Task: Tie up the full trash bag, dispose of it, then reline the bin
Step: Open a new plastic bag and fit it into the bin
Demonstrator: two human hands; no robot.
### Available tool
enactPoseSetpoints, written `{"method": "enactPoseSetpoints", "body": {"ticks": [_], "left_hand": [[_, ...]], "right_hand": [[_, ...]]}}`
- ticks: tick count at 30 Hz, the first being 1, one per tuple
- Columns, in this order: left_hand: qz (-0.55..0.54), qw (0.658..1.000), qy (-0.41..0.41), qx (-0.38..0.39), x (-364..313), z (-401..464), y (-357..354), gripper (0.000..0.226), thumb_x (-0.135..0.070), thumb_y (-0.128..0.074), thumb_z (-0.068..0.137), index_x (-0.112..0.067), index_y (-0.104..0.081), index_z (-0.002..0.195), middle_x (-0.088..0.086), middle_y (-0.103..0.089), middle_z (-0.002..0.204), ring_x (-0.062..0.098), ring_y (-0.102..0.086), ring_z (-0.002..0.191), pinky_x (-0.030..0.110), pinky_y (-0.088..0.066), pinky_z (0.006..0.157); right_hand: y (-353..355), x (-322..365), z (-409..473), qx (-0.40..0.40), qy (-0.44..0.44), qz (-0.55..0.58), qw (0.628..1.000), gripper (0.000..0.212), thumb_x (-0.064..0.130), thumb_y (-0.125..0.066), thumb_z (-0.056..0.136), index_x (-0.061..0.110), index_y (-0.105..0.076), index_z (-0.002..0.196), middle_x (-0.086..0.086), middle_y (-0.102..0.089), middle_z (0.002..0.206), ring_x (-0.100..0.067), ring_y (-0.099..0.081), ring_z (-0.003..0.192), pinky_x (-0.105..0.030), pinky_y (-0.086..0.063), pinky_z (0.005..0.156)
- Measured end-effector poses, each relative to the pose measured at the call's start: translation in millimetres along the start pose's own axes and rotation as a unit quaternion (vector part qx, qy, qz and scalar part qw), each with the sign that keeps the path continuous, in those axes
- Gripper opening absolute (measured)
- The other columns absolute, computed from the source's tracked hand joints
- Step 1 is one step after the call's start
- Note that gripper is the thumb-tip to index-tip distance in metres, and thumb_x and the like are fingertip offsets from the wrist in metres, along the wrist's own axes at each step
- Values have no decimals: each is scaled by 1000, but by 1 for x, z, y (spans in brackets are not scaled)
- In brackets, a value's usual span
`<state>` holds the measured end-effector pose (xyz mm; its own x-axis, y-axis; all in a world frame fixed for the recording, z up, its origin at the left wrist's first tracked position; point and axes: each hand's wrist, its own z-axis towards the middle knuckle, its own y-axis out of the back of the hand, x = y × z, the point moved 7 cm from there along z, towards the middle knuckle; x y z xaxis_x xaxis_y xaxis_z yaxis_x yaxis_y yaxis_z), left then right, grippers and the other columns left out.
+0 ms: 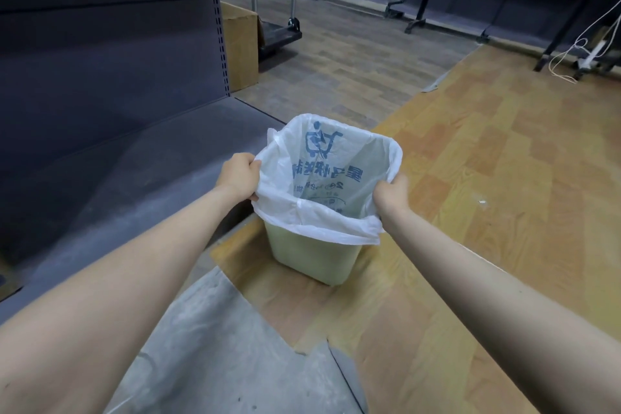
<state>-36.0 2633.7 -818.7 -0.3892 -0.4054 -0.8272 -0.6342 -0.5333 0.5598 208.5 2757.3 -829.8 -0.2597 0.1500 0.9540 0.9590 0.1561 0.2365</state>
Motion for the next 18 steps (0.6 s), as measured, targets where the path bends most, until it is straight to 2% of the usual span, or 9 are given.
{"method": "enactPoseSetpoints", "body": {"ticks": [2, 5, 8, 11, 14, 17, 18], "left_hand": [[-9, 1000, -10, -2, 0, 4, -3, 43, -14, -34, 100, -14, -22, 59, 3, -35, 57, 27, -53, 50, 37, -49, 58], [-9, 999, -32, -4, -2, 15, -6, 43, -15, -34, 99, -14, -23, 58, 4, -36, 57, 26, -53, 50, 35, -46, 57], [21, 998, -64, -15, -6, 26, -10, 42, -14, -34, 99, -15, -22, 58, 3, -31, 56, 17, -41, 47, 31, -36, 51], [25, 996, -87, -18, -5, 32, -14, 41, -14, -35, 98, -14, -23, 59, 3, -29, 57, 16, -31, 51, 25, -28, 48], [34, 995, -90, -18, -2, 36, -15, 36, -14, -35, 98, -12, -27, 62, 6, -30, 60, 17, -30, 55, 23, -29, 49], [48, 995, -84, -10, -4, 39, -17, 39, -12, -35, 97, -14, -22, 60, 3, -26, 58, 18, -25, 58, 29, -22, 56], [75, 994, -79, -6, -5, 40, -16, 41, -14, -35, 98, -14, -21, 59, 3, -26, 58, 20, -26, 59, 30, -21, 56]], "right_hand": [[1, 0, 4, -8, 1, -5, 1000, 31, -4, -30, 82, 7, -52, 100, -12, -58, 91, -26, -57, 83, -32, -45, 66], [0, -3, 12, -17, -8, -14, 1000, 39, -2, -30, 82, 2, -51, 114, -13, -58, 100, -27, -58, 89, -31, -45, 67], [0, -9, 19, -38, -7, -19, 999, 40, 0, -29, 84, 6, -51, 116, -10, -57, 98, -26, -55, 87, -28, -42, 63], [1, -10, 23, -47, 5, -28, 998, 36, -1, -28, 85, 8, -48, 114, -8, -53, 95, -24, -52, 84, -25, -39, 58], [1, -12, 24, -48, 0, -35, 998, 38, -1, -28, 88, 8, -43, 122, -7, -50, 107, -24, -51, 90, -32, -43, 73], [2, -10, 21, -47, 17, -49, 998, 37, -1, -27, 86, 11, -44, 116, -7, -46, 107, -21, -48, 89, -31, -39, 73], [2, -9, 19, -46, 10, -56, 997, 39, -1, -27, 86, 9, -43, 120, -6, -46, 108, -21, -47, 91, -31, -39, 75]]}}
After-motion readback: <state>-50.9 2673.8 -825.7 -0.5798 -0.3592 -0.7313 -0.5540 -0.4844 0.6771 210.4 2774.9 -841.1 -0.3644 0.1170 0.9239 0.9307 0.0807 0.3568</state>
